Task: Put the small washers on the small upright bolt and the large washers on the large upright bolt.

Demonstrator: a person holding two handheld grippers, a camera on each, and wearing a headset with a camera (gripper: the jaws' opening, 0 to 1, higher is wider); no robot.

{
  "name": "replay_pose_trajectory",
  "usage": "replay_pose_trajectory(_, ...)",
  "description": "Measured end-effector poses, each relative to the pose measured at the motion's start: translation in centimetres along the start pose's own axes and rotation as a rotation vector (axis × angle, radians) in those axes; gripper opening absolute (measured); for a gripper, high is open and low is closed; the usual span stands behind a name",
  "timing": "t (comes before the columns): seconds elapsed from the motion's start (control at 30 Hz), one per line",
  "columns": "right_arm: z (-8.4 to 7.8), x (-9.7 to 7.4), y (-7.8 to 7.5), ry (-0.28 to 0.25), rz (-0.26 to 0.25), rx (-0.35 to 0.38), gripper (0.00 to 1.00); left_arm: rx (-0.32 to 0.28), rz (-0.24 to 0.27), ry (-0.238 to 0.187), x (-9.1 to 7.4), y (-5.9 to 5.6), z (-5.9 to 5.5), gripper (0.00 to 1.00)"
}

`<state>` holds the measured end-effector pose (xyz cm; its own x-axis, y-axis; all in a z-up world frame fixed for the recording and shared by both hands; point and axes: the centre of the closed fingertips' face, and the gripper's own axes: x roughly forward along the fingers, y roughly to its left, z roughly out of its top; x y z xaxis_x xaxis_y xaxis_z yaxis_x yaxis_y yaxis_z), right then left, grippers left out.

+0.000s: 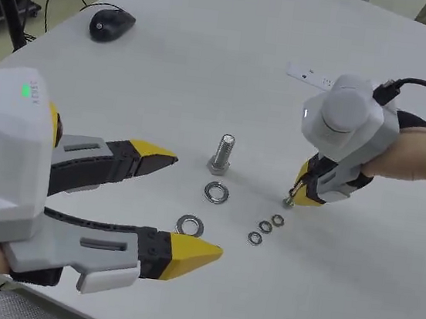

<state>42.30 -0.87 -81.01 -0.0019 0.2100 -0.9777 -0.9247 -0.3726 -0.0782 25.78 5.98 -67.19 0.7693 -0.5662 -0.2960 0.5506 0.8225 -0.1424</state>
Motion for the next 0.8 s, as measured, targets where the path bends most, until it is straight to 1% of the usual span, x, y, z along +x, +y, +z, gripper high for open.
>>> replay_pose_trajectory(0.07,-0.1,0.4,0.0,0.001,0.007,0.01,0.13,-0.001,-0.001,0.003,0.0,0.0,-0.1,0.61)
replay_pose_trajectory(0.1,-0.1,0.5,-0.2,0.0,0.007,0.005,0.13,-0.001,-0.001,0.004,0.0,0.0,-0.1,0.61)
replay_pose_trajectory(0.2,-0.4,1.1,-0.1,-0.002,0.007,0.006,0.13,-0.004,-0.002,0.006,0.0,0.0,-0.2,0.61)
replay_pose_trajectory(0.37,-1.0,1.2,0.3,0.009,0.008,0.003,0.14,-0.002,0.0,0.008,0.1,0.0,-0.2,0.6)
replay_pose_trajectory(0.43,-1.0,1.0,0.4,0.001,0.011,0.01,0.14,-0.003,0.0,0.006,0.1,0.1,-0.2,0.6)
replay_pose_trajectory(0.53,-1.1,0.4,0.4,-0.007,0.002,0.019,0.15,-0.001,0.0,0.007,0.2,0.0,-0.1,0.6)
replay_pose_trajectory(0.57,-1.0,0.0,0.4,-0.017,-0.002,0.028,0.15,0.0,0.0,0.009,0.2,0.0,-0.2,0.6)
replay_pose_trajectory(0.67,-1.2,-0.9,0.5,-0.025,-0.015,0.04,0.15,0.003,-0.001,0.008,0.2,-0.1,-0.1,0.6)
replay_pose_trajectory(0.77,-1.2,-1.9,1.2,-0.04,-0.018,0.056,0.15,0.006,0.0,0.009,0.2,-0.2,-0.1,0.6)
replay_pose_trajectory(0.8,-1.2,-2.3,1.6,-0.048,-0.016,0.057,0.15,0.009,0.001,0.009,0.1,-0.3,-0.1,0.6)
